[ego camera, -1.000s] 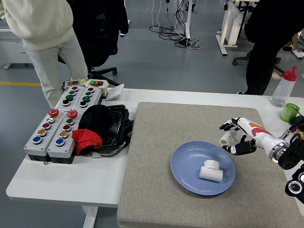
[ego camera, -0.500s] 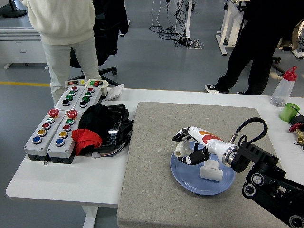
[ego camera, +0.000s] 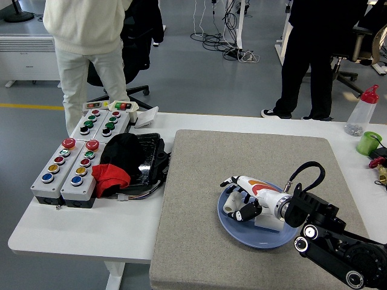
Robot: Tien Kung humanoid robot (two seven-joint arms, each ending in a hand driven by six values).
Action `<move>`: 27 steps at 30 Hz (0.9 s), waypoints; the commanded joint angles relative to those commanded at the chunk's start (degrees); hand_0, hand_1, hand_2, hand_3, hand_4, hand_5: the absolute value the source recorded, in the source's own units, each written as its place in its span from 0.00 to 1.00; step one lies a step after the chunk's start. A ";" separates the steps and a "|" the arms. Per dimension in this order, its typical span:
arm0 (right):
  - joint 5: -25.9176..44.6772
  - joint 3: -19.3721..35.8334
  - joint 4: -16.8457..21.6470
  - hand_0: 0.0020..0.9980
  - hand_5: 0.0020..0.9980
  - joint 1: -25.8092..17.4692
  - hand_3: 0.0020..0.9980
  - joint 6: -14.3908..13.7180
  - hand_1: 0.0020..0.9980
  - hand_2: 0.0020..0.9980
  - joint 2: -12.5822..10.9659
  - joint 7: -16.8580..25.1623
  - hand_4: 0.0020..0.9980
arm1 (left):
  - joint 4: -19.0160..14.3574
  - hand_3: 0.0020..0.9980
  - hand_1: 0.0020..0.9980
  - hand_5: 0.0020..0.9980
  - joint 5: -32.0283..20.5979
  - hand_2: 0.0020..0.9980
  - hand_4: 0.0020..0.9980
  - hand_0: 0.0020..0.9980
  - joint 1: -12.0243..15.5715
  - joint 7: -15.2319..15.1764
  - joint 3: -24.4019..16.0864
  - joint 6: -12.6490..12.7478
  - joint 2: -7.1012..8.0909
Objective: Pick pipe place plate twice
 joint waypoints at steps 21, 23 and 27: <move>6.33 18.50 9.81 1.00 0.36 -3.22 1.00 4.09 0.97 1.00 -5.39 -0.07 0.87 | 0.43 0.61 0.64 1.00 0.27 0.67 0.47 0.67 -0.38 -0.68 -0.38 0.31 0.11; 8.05 21.79 10.07 1.00 0.36 -3.79 1.00 3.53 0.96 1.00 -5.76 0.54 0.87 | 0.44 0.61 0.64 1.00 0.26 0.67 0.47 0.67 -0.42 -0.71 -0.37 0.33 0.12; 14.83 29.75 9.12 1.00 0.36 -6.63 1.00 -0.73 0.96 1.00 -7.45 4.40 0.87 | 0.51 0.61 0.64 1.00 0.21 0.67 0.47 0.67 -0.54 -0.83 -0.38 0.39 0.17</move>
